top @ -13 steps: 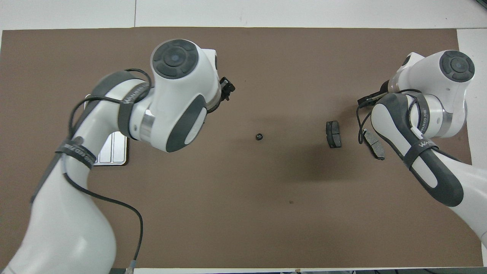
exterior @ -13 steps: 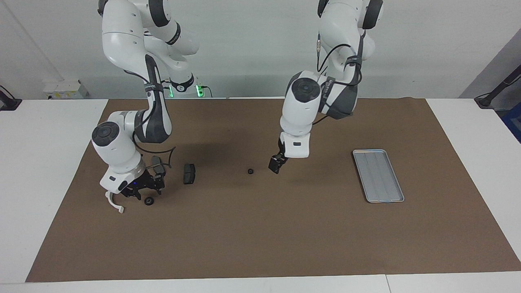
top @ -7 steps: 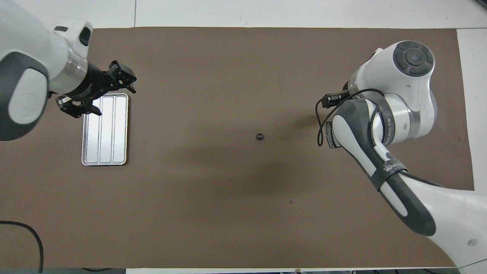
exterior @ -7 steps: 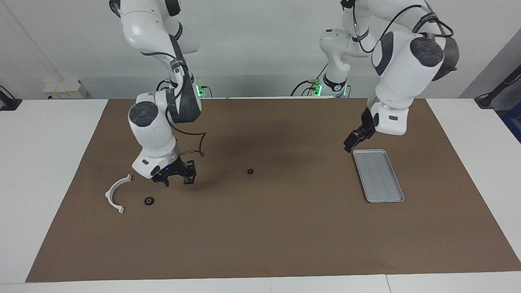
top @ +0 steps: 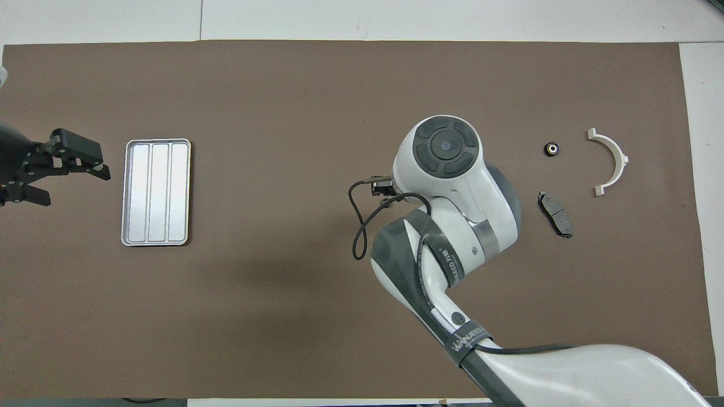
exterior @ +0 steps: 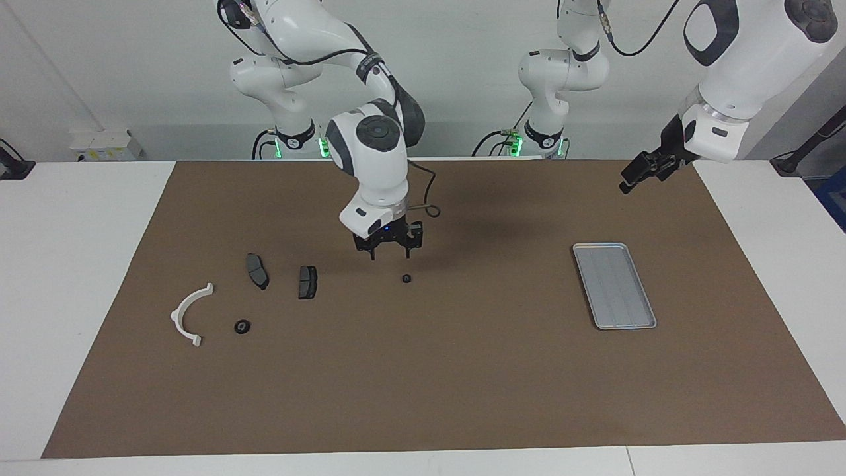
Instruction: Place bearing gear from tray to pile
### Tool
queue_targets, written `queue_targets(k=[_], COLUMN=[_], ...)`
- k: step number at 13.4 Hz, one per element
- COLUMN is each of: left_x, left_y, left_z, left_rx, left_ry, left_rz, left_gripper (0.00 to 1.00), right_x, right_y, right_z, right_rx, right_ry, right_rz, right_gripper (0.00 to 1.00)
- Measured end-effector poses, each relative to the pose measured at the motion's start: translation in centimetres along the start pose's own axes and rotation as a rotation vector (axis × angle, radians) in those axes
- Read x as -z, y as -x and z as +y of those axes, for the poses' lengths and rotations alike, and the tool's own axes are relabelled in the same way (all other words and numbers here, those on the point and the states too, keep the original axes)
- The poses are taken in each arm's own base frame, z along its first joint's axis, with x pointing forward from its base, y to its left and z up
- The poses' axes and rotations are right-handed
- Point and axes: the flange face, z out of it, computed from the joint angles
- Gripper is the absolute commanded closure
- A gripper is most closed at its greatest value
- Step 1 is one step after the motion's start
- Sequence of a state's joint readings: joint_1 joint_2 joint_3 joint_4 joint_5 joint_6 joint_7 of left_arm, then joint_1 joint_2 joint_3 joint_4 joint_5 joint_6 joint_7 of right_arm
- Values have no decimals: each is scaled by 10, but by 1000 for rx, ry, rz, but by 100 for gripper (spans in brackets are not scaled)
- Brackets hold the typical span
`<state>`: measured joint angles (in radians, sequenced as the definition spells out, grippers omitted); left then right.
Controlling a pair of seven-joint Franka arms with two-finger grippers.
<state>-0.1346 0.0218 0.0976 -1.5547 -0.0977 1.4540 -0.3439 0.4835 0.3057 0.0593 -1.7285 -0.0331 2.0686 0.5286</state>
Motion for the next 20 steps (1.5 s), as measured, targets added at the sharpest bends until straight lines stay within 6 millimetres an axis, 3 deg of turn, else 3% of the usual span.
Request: queue_targets(k=[2,4,7,12,16,20], left_x=[-3,-10,-20,-20,-22,-23], left_y=[10,15,13,5,4,5], left_z=[-3,0,2,-1,0,3], left_rx=[-54,-86,-110,-142,-156,-167], left_ry=[-11,-34,-39,-24,-24,-26], left_rz=[-10,-18,-14,32,32,29], left_gripper=[0,0,0,0,0,0], right_x=[4,3,-18,-51,-85,-98], right_y=[11,10,10,5,6,10], right_z=[-21,-22,-19,-19,0,13], right_rx=[24,25,20,16,-4,-2], right_ry=[-8,-20,-24,-28,1,21], right_rz=[11,31,36,38,-11,-48], right_gripper=[18,18,18,18,18,18])
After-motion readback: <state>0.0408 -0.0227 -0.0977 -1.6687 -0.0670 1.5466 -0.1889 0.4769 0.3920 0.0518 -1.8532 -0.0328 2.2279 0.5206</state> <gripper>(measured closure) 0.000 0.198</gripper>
